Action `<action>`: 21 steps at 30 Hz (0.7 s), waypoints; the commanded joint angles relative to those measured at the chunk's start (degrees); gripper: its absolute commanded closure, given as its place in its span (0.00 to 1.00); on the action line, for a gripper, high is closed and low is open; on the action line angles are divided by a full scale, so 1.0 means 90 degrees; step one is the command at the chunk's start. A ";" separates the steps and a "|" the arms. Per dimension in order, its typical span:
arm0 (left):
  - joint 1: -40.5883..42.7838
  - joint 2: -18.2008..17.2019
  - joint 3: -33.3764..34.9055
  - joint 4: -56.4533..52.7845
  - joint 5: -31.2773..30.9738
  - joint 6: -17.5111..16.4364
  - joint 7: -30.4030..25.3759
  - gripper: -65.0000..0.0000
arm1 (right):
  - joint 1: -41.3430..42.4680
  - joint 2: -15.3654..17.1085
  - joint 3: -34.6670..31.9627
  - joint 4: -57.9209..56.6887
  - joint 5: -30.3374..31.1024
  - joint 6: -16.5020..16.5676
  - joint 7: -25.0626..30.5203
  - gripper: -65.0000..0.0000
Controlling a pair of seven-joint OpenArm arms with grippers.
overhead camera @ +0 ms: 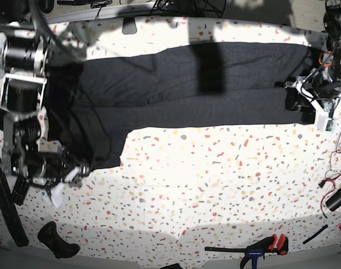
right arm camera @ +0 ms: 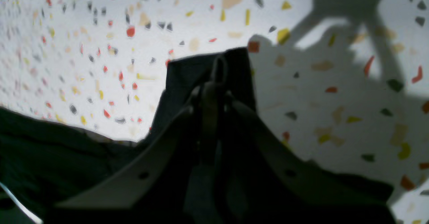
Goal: Fold the T-shirt properly
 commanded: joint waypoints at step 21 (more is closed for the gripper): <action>-0.0056 -0.0083 -0.0041 0.0104 -0.0053 -0.0022 -0.0597 0.63 | -0.4007 0.0075 0.0015 0.6356 0.0095 0.0050 -0.0104 1.00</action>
